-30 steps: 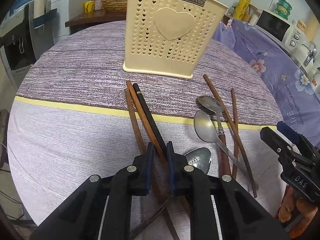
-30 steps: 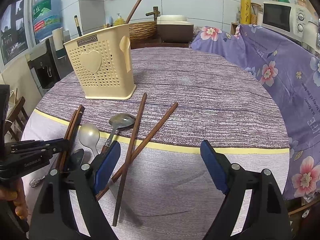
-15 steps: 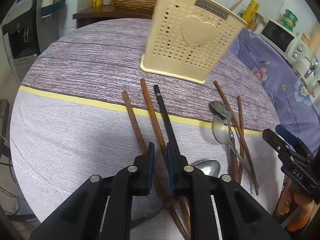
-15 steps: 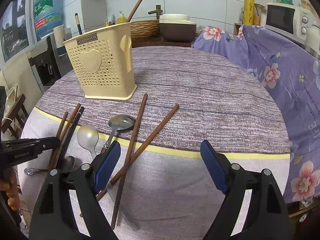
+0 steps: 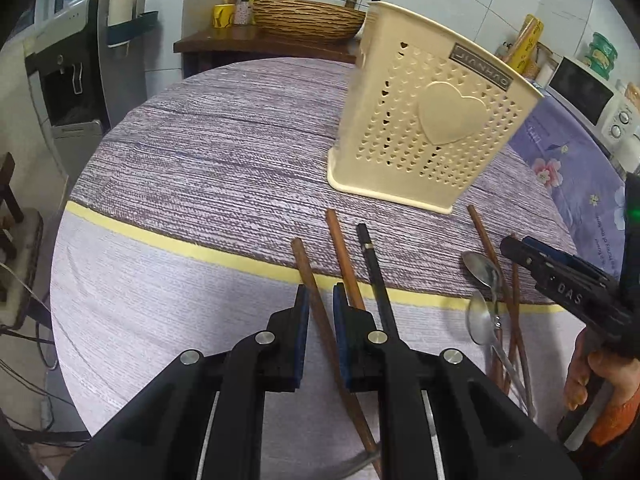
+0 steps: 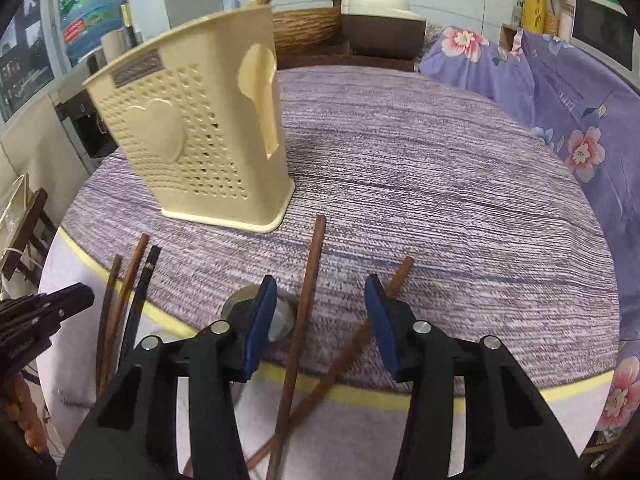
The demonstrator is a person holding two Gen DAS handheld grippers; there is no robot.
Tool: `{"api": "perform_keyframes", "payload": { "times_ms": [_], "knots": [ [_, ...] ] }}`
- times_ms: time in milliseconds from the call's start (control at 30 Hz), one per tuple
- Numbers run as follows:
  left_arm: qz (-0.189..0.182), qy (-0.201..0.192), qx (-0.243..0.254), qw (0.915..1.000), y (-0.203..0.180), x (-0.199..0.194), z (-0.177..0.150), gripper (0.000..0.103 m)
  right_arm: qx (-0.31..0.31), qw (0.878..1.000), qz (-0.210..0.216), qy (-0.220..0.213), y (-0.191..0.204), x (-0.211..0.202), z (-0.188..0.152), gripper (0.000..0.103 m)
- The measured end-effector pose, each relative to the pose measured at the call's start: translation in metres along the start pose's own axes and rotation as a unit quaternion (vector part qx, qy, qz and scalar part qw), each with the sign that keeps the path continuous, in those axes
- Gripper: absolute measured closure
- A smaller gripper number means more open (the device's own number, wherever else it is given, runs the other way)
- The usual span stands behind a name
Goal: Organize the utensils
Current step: 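Grasp a brown chopstick with left tool while right tool grasps another brown chopstick, then lift both held chopsticks and lower them upright into the beige holder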
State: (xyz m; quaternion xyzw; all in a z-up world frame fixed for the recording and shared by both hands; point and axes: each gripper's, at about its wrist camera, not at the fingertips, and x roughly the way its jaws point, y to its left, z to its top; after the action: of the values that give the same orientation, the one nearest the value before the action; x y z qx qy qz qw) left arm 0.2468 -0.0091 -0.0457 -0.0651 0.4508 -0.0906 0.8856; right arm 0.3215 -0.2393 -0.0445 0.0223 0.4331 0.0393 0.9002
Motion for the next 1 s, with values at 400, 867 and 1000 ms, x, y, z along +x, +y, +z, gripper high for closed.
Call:
{"api": "perform_keyframes", "payload": {
  "times_ms": [400,867,1000],
  "knots": [
    [0.036,0.019,0.010,0.9991,-0.005,0.023,0.001,0.088,-0.001,0.999,-0.027,0.037,0.004,0.033,0.007,0.065],
    [0.050,0.022,0.018,0.9983,-0.007,0.036,0.020,0.092,0.011,0.998,-0.048,0.032,0.001,0.053,0.035,0.094],
    [0.048,0.017,0.009,0.9987,-0.006,0.037,0.020,0.093,0.021,0.999,-0.037,0.027,-0.002,0.052,0.035,0.095]
  ]
}}
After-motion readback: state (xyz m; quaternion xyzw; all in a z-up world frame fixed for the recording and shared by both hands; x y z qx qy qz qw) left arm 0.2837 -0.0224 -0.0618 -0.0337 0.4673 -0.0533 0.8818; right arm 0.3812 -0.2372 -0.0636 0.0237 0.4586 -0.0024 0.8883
